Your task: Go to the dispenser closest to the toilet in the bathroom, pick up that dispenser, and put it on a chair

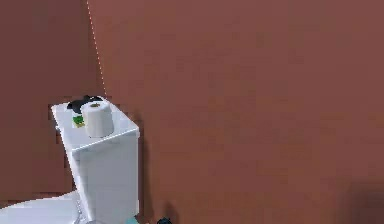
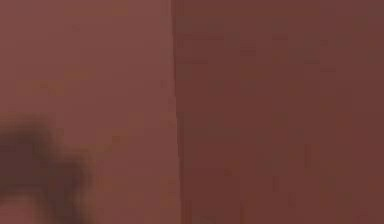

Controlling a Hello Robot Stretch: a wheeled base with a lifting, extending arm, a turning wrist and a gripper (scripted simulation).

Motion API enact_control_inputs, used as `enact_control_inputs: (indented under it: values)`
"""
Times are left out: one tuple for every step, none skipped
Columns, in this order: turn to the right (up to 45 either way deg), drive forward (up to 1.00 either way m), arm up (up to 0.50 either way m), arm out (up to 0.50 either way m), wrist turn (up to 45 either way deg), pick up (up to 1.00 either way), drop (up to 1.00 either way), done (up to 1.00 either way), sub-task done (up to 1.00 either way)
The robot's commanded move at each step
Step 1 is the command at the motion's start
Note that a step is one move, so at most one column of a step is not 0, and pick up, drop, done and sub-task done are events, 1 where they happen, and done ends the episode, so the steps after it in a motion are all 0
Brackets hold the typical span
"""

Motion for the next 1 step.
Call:
enact_control_inputs:
  values:
    - [-45.0, 0.0, 0.0, 0.0, 0.0, 0.0, 0.0, 0.0, 0.0]
